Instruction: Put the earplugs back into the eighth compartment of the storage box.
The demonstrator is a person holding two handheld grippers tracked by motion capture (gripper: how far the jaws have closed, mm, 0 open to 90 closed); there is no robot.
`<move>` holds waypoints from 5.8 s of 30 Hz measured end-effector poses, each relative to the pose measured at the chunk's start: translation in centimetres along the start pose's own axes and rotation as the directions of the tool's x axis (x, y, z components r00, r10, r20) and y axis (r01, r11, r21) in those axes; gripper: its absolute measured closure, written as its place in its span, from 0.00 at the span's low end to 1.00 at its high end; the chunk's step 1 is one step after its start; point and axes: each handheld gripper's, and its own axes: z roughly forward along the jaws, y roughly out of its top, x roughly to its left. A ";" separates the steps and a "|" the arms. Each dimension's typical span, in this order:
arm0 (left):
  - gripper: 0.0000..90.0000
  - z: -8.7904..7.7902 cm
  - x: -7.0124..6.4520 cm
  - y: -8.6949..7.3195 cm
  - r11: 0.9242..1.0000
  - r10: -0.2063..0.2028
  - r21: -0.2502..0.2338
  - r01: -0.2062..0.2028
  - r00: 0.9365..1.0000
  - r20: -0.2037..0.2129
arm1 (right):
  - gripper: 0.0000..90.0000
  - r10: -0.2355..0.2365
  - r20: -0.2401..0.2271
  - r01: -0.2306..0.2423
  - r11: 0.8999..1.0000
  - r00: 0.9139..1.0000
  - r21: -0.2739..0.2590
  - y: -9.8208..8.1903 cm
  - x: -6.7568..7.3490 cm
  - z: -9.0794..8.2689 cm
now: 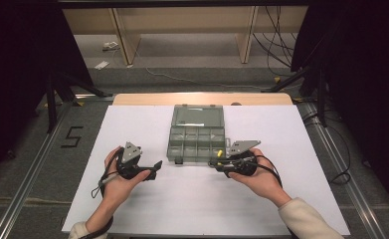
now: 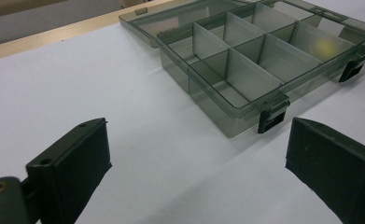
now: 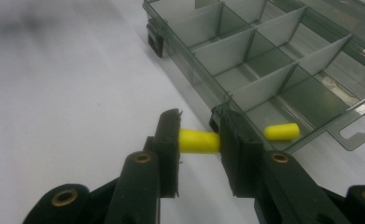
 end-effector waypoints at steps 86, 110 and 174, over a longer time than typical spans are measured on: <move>0.07 0.1 0.0 0.0 1.000 -0.004 0.000 0.004 1.000 -0.004 | 0.78 0.045 0.043 -0.042 0.997 0.998 -0.062 2.0 -2.8 -0.1; 0.07 0.1 0.1 0.0 1.000 -0.004 -0.004 0.004 1.000 -0.007 | 0.77 0.081 0.062 -0.077 0.995 0.995 -0.063 2.5 -4.7 0.6; 0.07 0.2 0.2 0.0 1.000 -0.004 0.002 0.004 1.000 -0.005 | 0.71 0.070 0.071 -0.069 0.997 0.995 -0.023 3.2 -5.6 3.4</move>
